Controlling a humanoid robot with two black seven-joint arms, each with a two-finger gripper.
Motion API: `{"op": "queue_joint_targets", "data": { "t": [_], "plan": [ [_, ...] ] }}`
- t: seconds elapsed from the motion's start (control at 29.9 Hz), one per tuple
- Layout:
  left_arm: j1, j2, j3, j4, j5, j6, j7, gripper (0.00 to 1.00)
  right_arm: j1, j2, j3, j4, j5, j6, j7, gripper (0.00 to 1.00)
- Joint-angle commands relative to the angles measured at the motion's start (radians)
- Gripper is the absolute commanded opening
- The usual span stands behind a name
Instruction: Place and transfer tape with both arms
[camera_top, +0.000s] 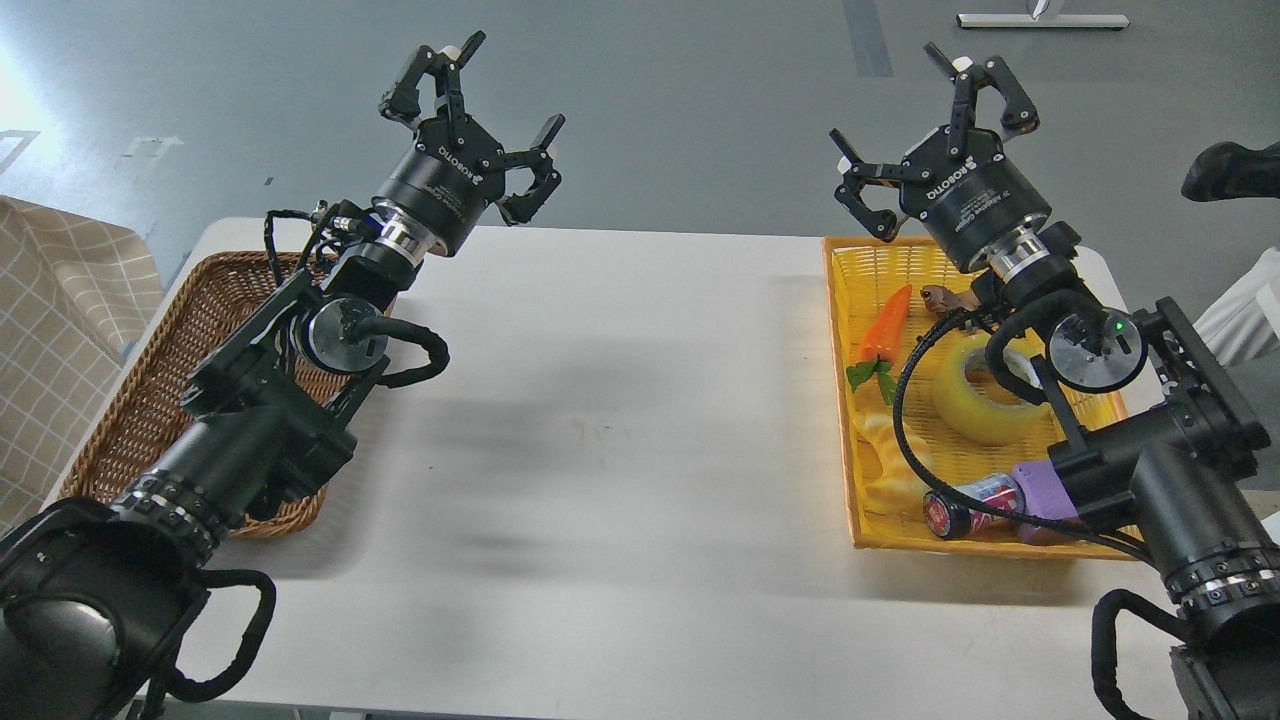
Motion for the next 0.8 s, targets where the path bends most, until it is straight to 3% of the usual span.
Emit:
{"op": "queue_joint_targets", "data": {
  "t": [0.0, 0.77],
  "plan": [
    [0.0, 0.0, 0.0, 0.0, 0.0, 0.0, 0.0, 0.98, -0.001, 0.001, 0.0, 0.002, 0.001, 0.0, 0.0, 1.0],
    [-0.012, 0.005, 0.004, 0.0, 0.002, 0.0, 0.003, 0.98, 0.001, -0.001, 0.003, 0.002, 0.001, 0.0, 0.0, 1.0]
  ]
}}
